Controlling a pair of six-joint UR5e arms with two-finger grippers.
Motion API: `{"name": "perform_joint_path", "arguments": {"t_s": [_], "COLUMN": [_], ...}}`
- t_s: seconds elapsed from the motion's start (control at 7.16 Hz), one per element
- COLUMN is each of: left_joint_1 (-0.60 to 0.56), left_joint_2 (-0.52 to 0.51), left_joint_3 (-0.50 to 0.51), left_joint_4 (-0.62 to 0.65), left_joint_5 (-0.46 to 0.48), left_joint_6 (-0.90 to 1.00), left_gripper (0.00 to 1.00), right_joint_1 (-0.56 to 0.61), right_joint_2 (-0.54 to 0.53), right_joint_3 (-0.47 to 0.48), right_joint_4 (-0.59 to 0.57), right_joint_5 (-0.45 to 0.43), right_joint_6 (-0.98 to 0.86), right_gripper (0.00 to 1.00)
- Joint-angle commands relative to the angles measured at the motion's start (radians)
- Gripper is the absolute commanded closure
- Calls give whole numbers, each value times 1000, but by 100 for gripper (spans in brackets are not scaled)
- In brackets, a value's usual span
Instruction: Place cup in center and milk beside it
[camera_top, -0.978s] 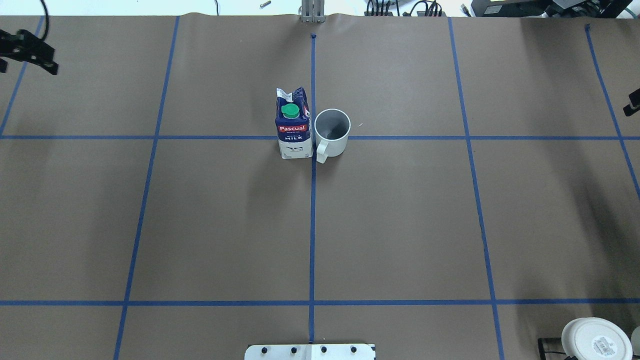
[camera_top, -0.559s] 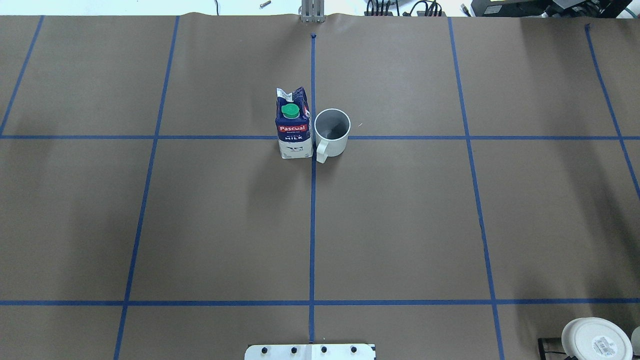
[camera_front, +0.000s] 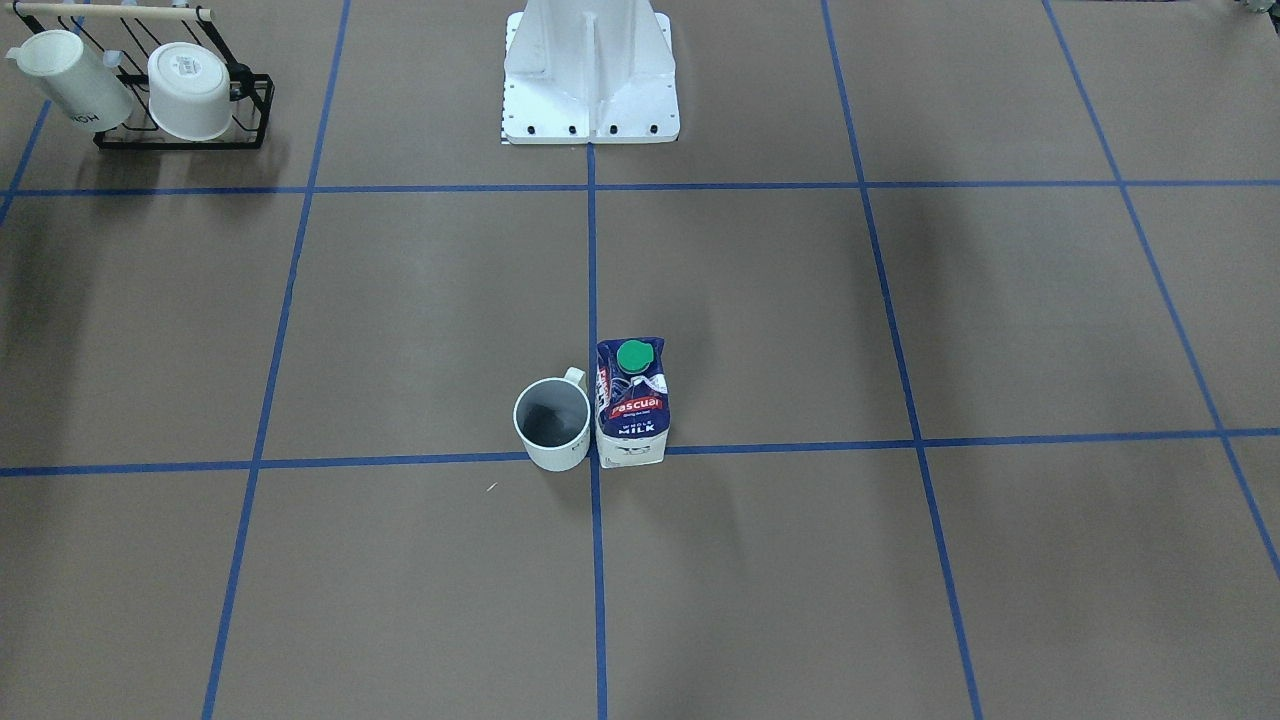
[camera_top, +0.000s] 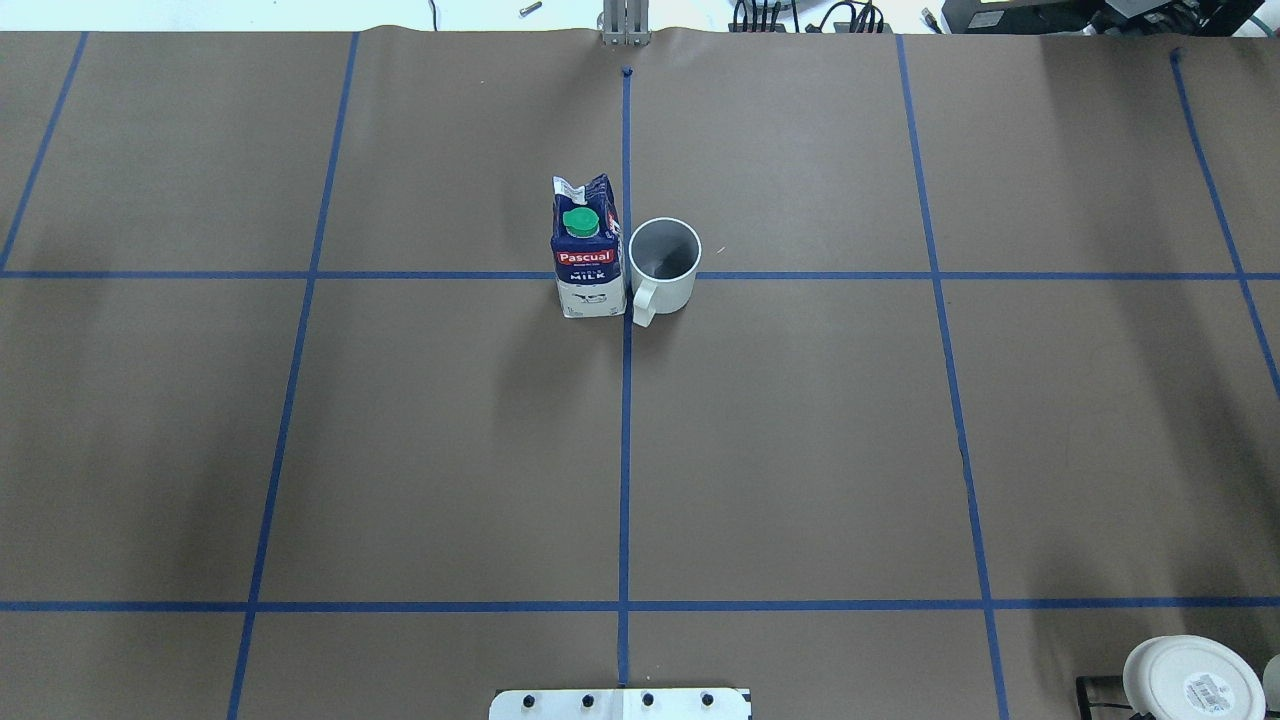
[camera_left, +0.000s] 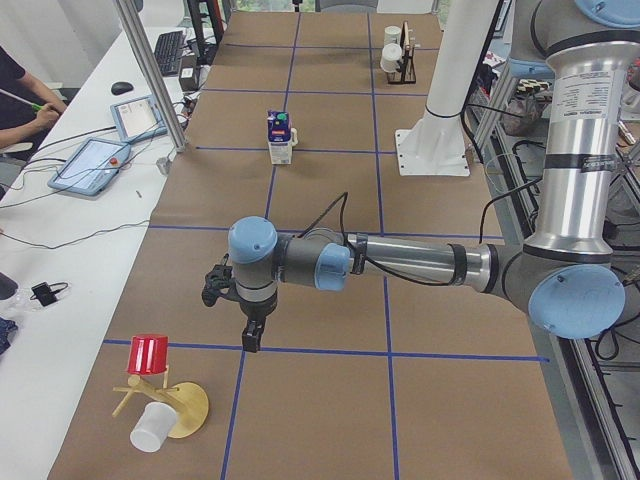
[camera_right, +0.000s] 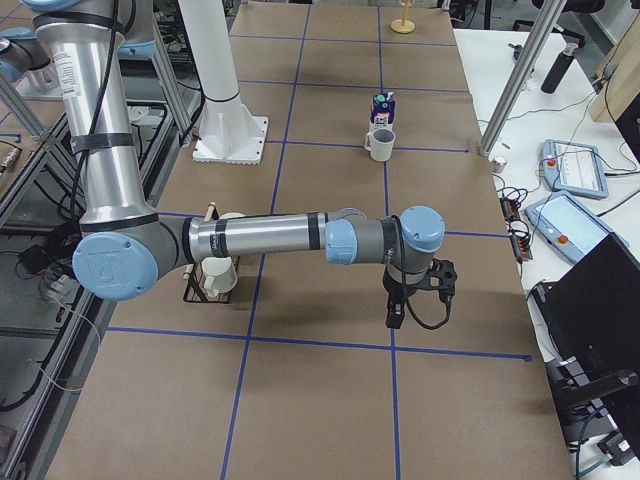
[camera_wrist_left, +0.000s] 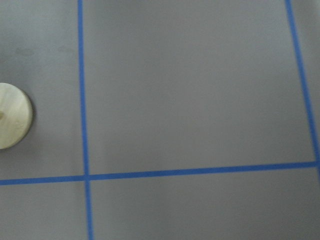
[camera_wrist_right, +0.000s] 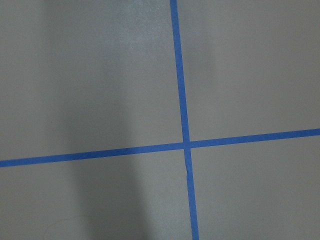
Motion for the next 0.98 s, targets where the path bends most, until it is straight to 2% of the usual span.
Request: {"name": "perform_joint_path", "arguments": {"t_s": [0.0,0.84], "left_joint_1": [0,0], "left_joint_2": [-13,-27], "left_joint_3": [3,12], "left_joint_4": [1,-1], "left_joint_5": [-1,-1], "left_joint_6": [-6,-44], "left_gripper": [1,1], "right_joint_1": [2,2], "right_joint_2": [-4,-14], "right_joint_3": [-2,-7], "right_joint_4": [-2,4], "right_joint_5": [1,1], "right_joint_6": [0,-1], "right_gripper": [0,0]}}
